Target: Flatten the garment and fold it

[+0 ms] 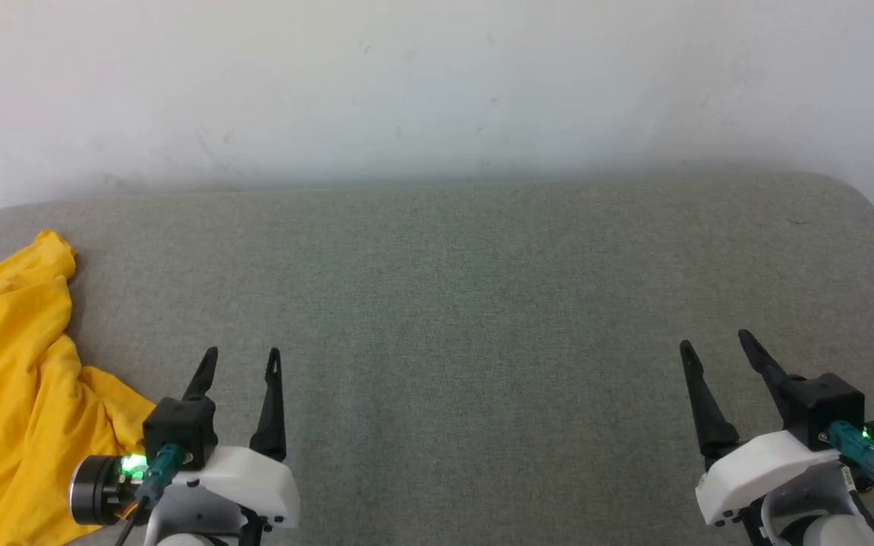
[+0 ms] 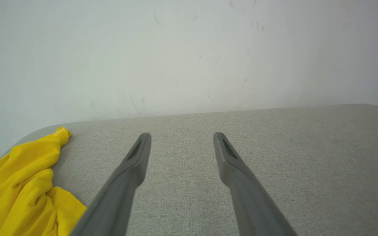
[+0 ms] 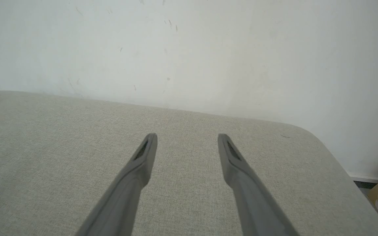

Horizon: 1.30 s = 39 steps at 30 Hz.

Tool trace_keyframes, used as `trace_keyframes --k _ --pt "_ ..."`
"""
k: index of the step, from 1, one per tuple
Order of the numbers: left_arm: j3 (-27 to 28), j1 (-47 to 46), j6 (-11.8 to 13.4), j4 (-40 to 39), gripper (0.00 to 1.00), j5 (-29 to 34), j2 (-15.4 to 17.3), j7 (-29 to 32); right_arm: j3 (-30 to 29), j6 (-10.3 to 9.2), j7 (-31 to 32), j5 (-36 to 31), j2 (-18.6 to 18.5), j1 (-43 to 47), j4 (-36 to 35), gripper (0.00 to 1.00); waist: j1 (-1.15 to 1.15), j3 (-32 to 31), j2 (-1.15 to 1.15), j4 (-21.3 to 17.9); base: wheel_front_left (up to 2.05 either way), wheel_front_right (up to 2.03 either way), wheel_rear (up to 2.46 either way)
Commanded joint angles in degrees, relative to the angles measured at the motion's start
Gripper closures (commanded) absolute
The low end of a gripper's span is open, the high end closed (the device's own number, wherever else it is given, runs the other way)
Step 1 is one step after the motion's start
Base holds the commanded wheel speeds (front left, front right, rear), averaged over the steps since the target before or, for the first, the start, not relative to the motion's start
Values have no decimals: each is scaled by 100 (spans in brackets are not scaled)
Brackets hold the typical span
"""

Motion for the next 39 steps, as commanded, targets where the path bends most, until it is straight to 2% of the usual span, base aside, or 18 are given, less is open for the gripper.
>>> trace_keyframes --k 1,22,39 --pt "24 57 -35 -28 0 -39 -1 -55 -34 -1 -68 72 2 30 15 0 0 -1 0 2 0 0 0" --pt "65 182 -111 -126 0 -131 -7 -307 -157 -1 -319 177 5 94 108 0 0 -9 0 169 0 0 0" --pt "115 264 -147 -226 0 -226 -11 -510 -211 -2 -523 182 8 116 165 0 0 28 0 717 0 0 0"
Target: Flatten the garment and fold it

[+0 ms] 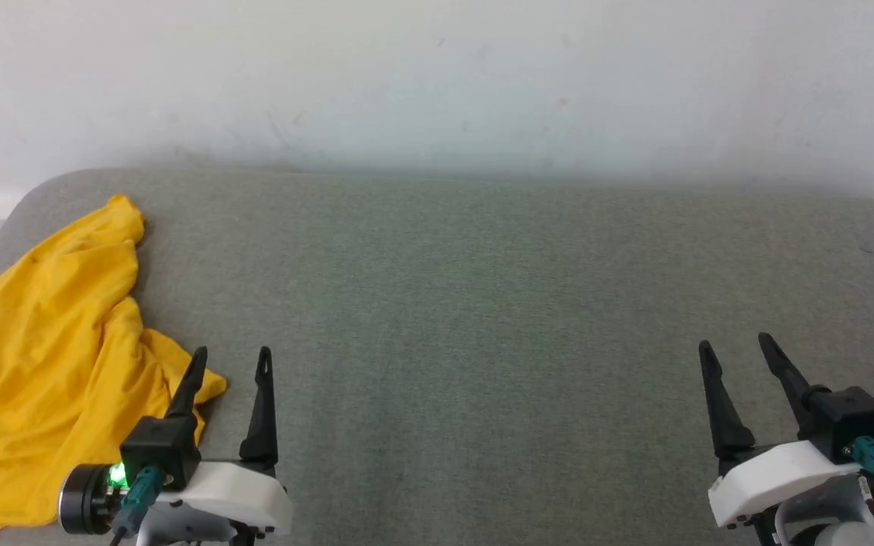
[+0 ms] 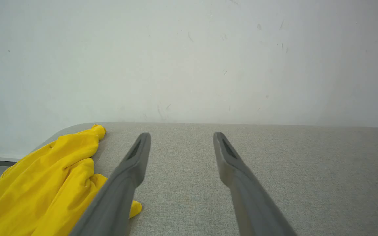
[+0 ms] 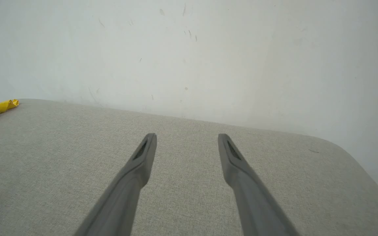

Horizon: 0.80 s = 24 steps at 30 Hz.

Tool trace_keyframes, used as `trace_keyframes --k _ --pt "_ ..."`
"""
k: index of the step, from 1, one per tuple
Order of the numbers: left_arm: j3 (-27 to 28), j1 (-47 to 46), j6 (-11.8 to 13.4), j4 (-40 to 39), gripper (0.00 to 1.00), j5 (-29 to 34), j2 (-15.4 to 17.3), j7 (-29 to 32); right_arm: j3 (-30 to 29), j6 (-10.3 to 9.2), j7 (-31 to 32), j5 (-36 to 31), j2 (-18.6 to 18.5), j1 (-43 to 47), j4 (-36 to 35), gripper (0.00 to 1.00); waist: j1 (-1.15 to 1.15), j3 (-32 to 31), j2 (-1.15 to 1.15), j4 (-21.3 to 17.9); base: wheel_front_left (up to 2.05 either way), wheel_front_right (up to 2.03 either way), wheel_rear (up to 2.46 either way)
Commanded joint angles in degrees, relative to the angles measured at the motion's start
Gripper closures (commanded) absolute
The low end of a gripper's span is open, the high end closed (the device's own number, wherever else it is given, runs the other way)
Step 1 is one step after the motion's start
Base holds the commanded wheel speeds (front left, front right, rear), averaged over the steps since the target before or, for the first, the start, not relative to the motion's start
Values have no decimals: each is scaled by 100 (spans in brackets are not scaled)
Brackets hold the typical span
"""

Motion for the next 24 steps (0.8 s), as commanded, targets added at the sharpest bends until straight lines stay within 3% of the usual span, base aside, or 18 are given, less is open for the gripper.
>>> trace_keyframes --k 1,24 --pt "34 86 -39 -45 0 -29 -12 -73 -14 -2 -77 15 8 46 23 0 0 19 0 136 0 0 0" --pt "139 293 52 -180 0 -238 -17 -336 110 -3 -340 15 12 -62 268 0 0 24 0 1104 0 0 0"
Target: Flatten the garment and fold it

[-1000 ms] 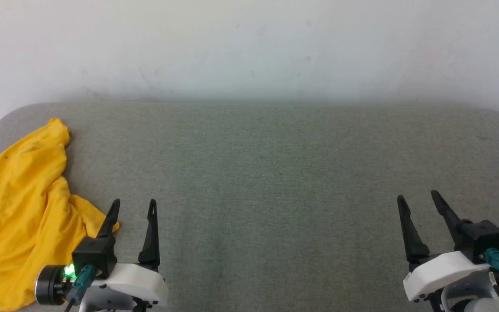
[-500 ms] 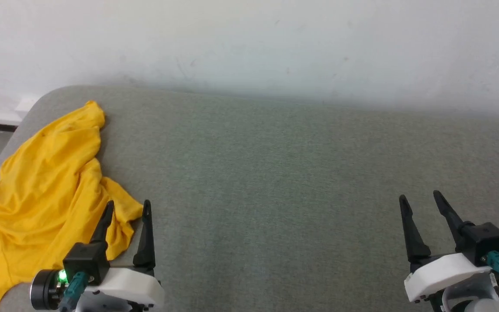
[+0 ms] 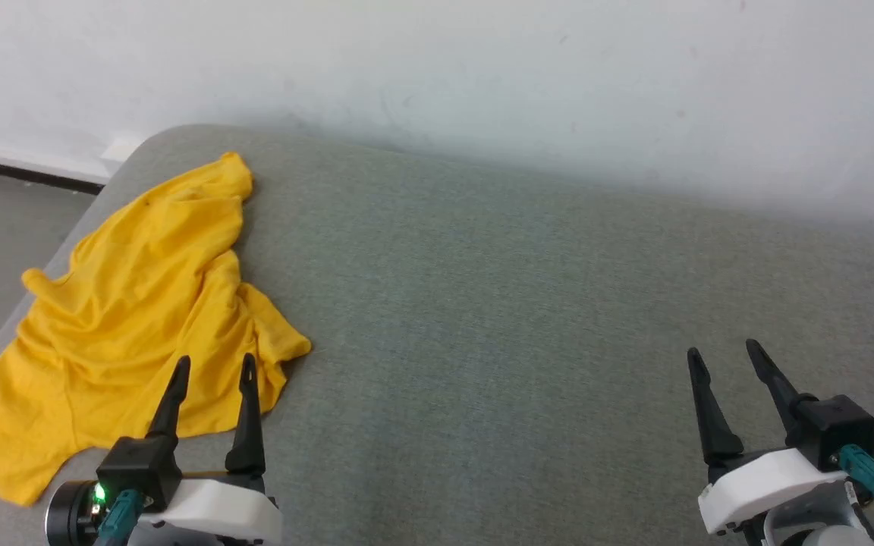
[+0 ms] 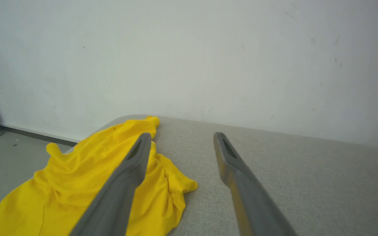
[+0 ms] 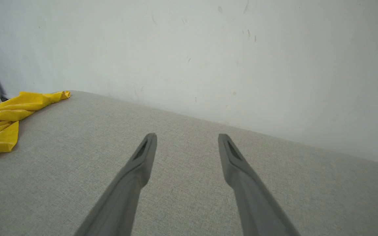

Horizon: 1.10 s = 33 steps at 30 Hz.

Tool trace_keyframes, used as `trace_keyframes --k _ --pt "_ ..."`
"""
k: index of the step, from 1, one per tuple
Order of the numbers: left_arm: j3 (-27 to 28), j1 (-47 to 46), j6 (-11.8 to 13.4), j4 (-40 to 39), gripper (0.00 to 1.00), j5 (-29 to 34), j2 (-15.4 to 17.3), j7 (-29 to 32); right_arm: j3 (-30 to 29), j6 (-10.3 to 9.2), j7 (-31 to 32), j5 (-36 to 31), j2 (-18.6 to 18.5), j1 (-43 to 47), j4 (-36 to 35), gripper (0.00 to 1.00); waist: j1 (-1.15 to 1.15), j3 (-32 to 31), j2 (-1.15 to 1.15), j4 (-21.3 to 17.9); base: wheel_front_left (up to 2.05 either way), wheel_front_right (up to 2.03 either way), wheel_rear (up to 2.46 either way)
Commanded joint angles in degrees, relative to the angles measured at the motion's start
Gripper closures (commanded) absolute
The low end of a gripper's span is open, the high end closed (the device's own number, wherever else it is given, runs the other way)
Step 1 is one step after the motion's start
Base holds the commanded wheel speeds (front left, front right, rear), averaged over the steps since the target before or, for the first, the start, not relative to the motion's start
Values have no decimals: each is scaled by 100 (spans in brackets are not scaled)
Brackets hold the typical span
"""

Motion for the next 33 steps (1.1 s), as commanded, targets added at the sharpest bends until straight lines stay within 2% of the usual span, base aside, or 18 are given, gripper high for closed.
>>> trace_keyframes --k 1,33 --pt "25 97 38 -39 0 -67 -17 -59 2 -3 -58 12 11 -48 22 0 0 -11 0 139 0 0 0" --pt "143 461 25 -162 0 -296 -25 -442 107 -5 -441 85 16 -68 372 0 0 -91 0 1591 0 0 0"
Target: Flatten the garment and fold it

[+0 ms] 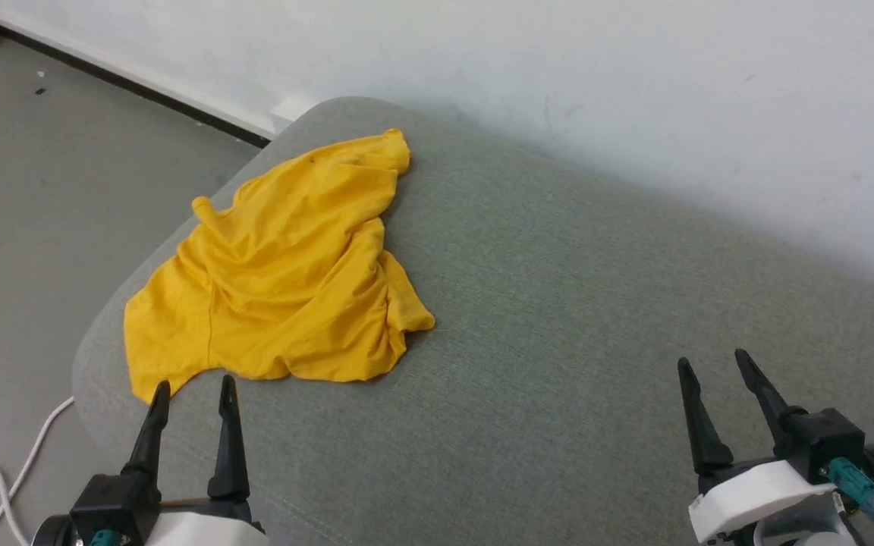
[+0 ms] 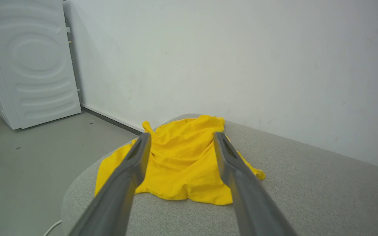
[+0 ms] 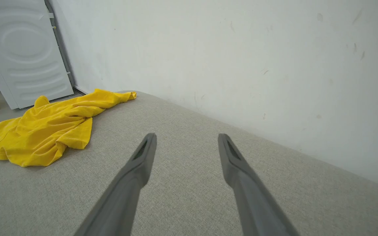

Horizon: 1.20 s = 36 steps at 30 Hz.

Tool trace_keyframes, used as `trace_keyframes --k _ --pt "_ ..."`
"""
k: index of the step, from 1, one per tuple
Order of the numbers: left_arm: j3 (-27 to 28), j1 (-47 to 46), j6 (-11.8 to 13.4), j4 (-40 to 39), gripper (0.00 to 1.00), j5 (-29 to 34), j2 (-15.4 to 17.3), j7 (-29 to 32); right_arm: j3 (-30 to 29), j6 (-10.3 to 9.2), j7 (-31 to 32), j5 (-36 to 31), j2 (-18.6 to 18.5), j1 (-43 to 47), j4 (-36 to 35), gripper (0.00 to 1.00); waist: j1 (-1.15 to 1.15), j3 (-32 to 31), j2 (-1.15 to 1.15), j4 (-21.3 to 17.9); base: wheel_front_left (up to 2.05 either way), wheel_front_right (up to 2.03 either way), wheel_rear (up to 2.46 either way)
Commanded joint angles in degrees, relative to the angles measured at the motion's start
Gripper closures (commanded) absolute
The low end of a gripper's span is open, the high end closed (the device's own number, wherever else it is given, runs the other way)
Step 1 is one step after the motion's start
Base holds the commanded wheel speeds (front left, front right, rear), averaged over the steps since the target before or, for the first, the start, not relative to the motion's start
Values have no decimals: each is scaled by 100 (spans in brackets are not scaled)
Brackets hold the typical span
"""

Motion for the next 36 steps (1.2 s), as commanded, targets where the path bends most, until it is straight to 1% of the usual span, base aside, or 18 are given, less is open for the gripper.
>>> trace_keyframes --k 1,19,31,32,34,35,36 --pt "16 99 22 -46 0 -43 -24 -62 1 -5 -57 33 14 -65 28 0 0 -2 0 96 0 0 0" --pt "65 256 -54 -110 0 -100 -28 -278 21 -5 -272 121 17 7 160 0 0 -127 0 632 0 0 0" --pt "-6 219 -133 -130 0 -119 -28 -279 13 -5 -273 138 17 15 128 0 0 -110 0 585 0 0 0" --pt "-31 167 -160 -236 0 -159 -28 -279 12 -5 -273 136 17 16 124 0 0 -105 0 577 0 0 0" --pt "-50 -48 -189 -554 0 -520 -28 -279 -40 -5 -273 115 17 28 92 0 0 -73 0 605 0 0 0" --pt "-64 -177 -252 -674 0 -610 -25 -279 -71 -5 -273 98 17 33 70 0 0 -47 0 618 0 0 0" --pt "-64 -177 -252 -674 0 -610 -25 -279 -71 -5 -273 98 17 33 70 0 0 -47 0 618 0 0 0"
